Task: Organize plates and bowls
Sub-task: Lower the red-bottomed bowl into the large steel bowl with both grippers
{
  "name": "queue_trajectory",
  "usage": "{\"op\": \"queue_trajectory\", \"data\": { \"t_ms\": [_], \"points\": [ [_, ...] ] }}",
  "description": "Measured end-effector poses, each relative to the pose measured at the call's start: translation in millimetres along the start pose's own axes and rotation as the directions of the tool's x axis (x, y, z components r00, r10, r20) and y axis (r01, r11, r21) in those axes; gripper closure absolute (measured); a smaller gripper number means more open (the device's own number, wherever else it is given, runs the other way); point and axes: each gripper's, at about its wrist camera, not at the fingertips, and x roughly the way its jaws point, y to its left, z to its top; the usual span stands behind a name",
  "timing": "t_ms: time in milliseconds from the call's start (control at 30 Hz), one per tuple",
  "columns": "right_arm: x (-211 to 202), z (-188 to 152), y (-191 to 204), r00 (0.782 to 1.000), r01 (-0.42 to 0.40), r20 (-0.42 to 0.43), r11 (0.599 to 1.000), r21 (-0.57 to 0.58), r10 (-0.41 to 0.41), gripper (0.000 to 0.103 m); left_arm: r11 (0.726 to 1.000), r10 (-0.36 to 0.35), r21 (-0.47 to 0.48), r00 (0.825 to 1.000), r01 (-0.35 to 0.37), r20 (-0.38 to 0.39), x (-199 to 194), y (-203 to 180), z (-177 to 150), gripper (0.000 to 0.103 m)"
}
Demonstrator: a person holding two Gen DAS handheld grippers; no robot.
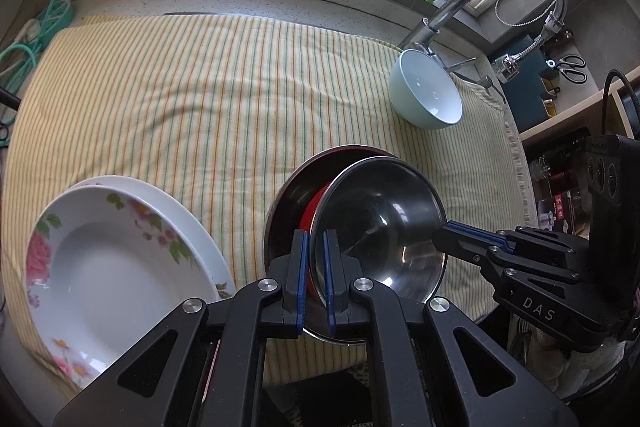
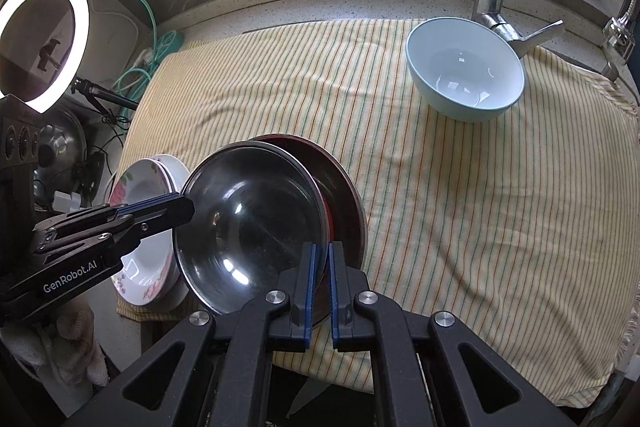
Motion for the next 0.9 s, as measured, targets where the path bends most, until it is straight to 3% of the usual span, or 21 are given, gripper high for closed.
{"op": "queue_trajectory", "data": {
  "t_ms": [900],
  "points": [
    [18,0,-1,0.999,0.022,-0.042,1.0,-0.011,-0.023,0.096,0.994,0.093,0.066,0.996,-0.092,-0.017,19,-7,-2,0.097]
  ]
}}
